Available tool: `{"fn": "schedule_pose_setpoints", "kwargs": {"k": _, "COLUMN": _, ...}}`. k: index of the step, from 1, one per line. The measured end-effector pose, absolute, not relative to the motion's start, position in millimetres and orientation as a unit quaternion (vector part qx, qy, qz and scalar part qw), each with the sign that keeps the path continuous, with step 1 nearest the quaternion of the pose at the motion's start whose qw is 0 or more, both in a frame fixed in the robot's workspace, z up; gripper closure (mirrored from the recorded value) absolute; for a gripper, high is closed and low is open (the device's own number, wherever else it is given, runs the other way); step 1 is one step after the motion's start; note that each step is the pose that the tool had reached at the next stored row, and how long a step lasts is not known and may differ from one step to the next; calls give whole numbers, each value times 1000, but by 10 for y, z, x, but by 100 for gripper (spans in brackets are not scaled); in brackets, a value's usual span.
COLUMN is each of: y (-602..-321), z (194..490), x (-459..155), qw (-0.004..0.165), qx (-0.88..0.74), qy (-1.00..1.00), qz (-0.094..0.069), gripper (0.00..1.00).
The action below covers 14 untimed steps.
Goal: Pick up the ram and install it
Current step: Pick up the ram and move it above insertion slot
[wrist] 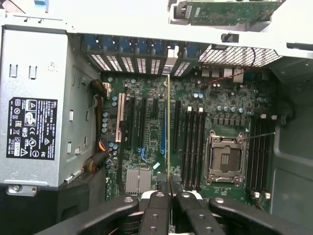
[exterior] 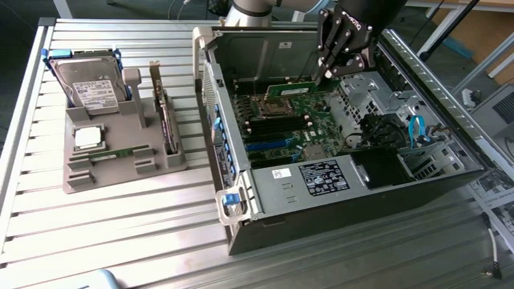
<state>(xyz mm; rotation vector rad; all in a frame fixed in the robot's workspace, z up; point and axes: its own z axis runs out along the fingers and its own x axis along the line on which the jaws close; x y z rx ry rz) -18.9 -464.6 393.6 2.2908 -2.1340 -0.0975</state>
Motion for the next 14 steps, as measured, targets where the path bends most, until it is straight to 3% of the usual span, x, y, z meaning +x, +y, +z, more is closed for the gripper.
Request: {"fn": "schedule_pose_setpoints", "kwargs": {"k": 14, "y": -4635, "z": 3929, "x": -189, "qw": 6, "qx": 731, "qy": -681, "qz": -34, "gripper": 88}}
